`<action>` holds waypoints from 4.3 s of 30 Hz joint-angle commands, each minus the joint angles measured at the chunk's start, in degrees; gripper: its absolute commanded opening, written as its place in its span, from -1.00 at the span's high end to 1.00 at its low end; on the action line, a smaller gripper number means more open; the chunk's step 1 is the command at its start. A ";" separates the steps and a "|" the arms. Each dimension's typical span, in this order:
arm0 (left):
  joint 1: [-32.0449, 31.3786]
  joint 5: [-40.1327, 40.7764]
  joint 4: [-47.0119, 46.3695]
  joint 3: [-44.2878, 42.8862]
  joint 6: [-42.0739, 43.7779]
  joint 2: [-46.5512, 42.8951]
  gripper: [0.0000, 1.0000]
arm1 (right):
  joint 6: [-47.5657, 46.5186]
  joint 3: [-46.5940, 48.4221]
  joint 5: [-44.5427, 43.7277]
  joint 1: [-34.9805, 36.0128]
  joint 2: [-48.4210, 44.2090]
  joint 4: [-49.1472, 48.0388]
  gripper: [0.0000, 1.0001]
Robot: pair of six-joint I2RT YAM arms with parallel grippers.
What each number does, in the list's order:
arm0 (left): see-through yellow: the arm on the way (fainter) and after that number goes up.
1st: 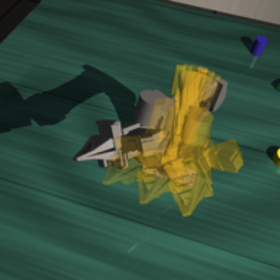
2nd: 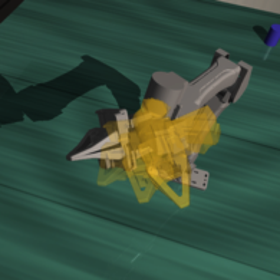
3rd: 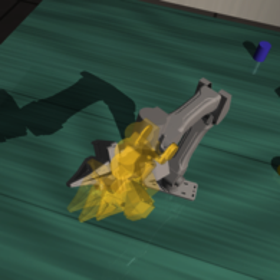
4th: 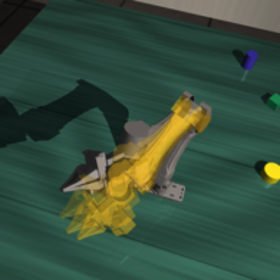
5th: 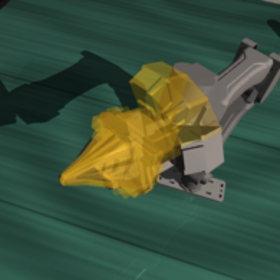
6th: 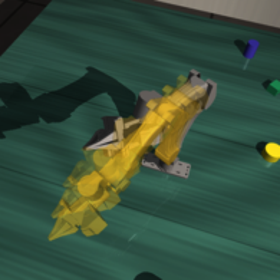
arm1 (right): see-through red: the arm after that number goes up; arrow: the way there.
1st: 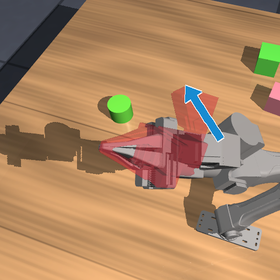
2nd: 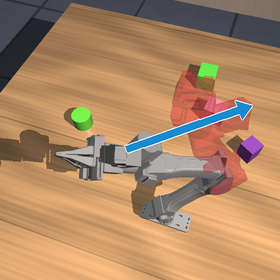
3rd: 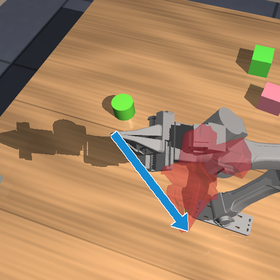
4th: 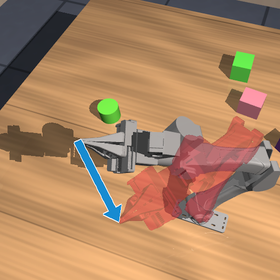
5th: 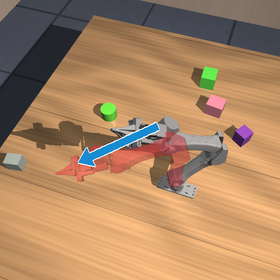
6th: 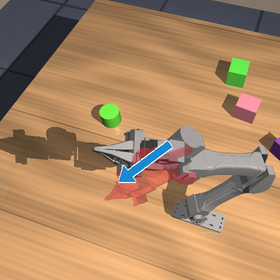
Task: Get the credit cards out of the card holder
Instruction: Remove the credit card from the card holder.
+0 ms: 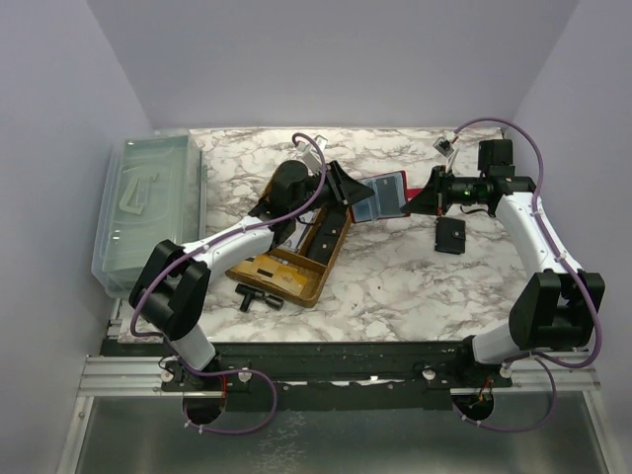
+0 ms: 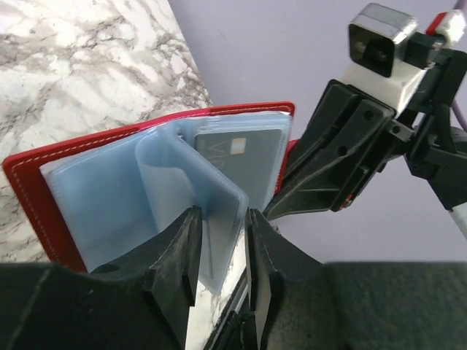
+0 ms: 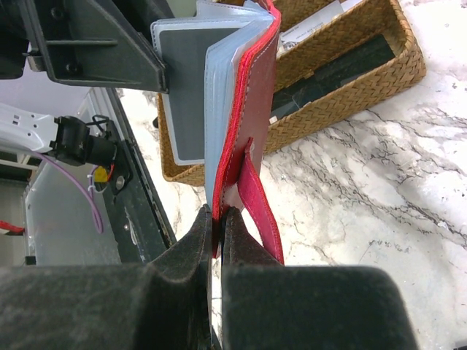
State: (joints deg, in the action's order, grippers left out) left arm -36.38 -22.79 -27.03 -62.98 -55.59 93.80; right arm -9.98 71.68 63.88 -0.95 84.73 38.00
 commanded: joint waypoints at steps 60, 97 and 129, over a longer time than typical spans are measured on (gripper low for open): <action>-4.48 -5.44 6.06 -8.27 5.19 18.75 1.00 | 22.17 -16.27 6.62 -1.46 11.09 -26.53 0.12; -4.47 -12.85 -14.20 -0.56 2.35 14.28 1.00 | 28.14 -19.93 16.60 -4.41 13.67 -34.69 0.14; -6.10 -9.12 -10.65 -3.05 0.94 17.98 1.00 | 30.57 -18.31 19.33 -3.07 14.78 -38.36 1.00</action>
State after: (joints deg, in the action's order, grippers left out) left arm -40.25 -33.39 -38.83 -64.40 -55.90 110.59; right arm 23.55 51.20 82.19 -5.37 98.78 -4.27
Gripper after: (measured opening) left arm 0.068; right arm 0.015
